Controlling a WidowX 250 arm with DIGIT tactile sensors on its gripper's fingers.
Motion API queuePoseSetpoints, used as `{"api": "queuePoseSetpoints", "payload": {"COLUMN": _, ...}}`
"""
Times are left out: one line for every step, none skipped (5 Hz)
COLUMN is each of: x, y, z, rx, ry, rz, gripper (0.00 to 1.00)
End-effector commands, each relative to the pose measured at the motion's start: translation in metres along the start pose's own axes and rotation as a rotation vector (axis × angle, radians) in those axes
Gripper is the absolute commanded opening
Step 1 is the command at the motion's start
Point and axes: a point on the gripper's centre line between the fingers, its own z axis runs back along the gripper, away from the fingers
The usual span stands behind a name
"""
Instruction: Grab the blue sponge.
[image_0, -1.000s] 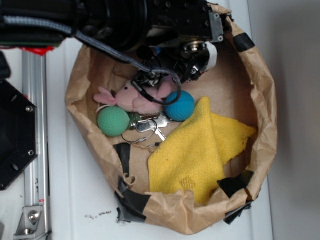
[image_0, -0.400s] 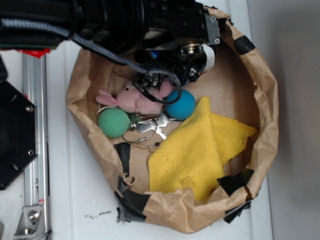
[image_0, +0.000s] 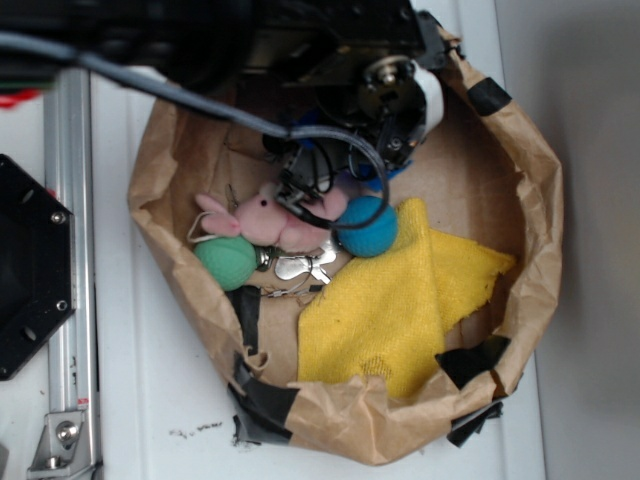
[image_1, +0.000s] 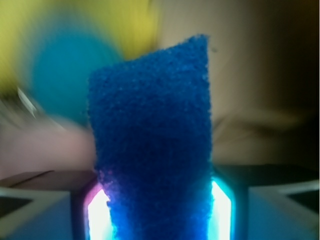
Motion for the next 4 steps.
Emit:
{"api": "queuePoseSetpoints", "payload": {"x": 0.041, "y": -0.023, "z": 0.097, "rx": 0.171, "ry": -0.043, "rz": 0.450, "gripper": 0.00}}
{"api": "queuePoseSetpoints", "payload": {"x": 0.042, "y": -0.030, "z": 0.099, "rx": 0.150, "ry": -0.015, "rz": 0.539, "gripper": 0.00}}
{"api": "queuePoseSetpoints", "payload": {"x": 0.036, "y": -0.035, "z": 0.097, "rx": 0.135, "ry": -0.019, "rz": 0.622, "gripper": 0.00}}
{"api": "queuePoseSetpoints", "payload": {"x": 0.031, "y": -0.042, "z": 0.095, "rx": 0.115, "ry": -0.032, "rz": 0.618, "gripper": 0.00}}
